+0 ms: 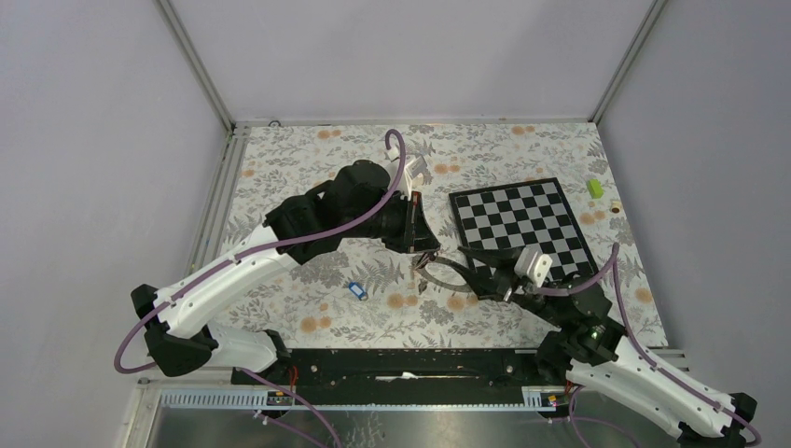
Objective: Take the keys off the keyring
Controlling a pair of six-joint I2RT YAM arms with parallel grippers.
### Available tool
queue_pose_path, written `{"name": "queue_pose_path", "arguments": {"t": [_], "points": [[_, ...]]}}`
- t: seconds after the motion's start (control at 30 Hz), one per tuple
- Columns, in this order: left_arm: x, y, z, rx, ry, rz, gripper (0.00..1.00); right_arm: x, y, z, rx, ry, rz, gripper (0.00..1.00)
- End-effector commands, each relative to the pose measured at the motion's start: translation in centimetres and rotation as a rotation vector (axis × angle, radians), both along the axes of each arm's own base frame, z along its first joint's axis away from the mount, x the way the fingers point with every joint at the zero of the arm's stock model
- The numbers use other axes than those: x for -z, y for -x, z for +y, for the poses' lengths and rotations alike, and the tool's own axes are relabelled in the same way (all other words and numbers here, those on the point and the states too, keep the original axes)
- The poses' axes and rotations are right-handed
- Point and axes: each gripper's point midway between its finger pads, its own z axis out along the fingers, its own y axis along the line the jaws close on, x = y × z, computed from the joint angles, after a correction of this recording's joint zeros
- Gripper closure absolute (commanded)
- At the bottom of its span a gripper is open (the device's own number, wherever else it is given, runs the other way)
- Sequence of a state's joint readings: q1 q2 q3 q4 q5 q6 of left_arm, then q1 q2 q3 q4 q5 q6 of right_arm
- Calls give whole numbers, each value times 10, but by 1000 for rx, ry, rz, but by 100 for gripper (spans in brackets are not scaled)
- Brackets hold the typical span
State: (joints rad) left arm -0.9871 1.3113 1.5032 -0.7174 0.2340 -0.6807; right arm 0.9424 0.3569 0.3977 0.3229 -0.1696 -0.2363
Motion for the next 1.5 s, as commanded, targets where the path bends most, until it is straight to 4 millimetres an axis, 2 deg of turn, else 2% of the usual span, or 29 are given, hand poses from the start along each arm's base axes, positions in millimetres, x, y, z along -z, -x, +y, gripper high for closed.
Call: {"name": "queue_pose_path", "arguments": {"t": [0.0, 0.1, 0.23, 0.33, 0.47, 0.63, 0.83, 1.07, 1.33, 1.47], "points": [[-23, -6, 0, -11, 62, -63, 100, -37, -9, -10, 63, -164, 144, 55], [-24, -7, 0, -15, 65, -76, 100, -37, -13, -9, 76, -193, 224, 54], [-27, -9, 1, -19, 82, -108, 100, -44, -23, -18, 139, -281, 343, 51], [-27, -11, 3, -19, 86, -134, 100, -49, -23, -20, 142, -298, 386, 49], [-29, -11, 5, 3, 79, -178, 100, -60, -12, -14, 84, -235, 373, 48], [-40, -6, 9, 80, 78, -291, 100, -56, 13, 0, -51, -58, 301, 47], [-61, -12, 28, 110, 22, -582, 100, -50, 13, -3, -45, -9, 235, 46], [-82, -3, 42, 284, -34, -935, 100, -51, 15, -3, -51, -5, 204, 46], [-101, 31, 44, 577, -5, -1324, 100, -58, 18, 4, -93, -9, 165, 46], [-103, 43, 50, 688, 3, -1511, 100, -63, 20, 4, -104, -9, 133, 46]]}}
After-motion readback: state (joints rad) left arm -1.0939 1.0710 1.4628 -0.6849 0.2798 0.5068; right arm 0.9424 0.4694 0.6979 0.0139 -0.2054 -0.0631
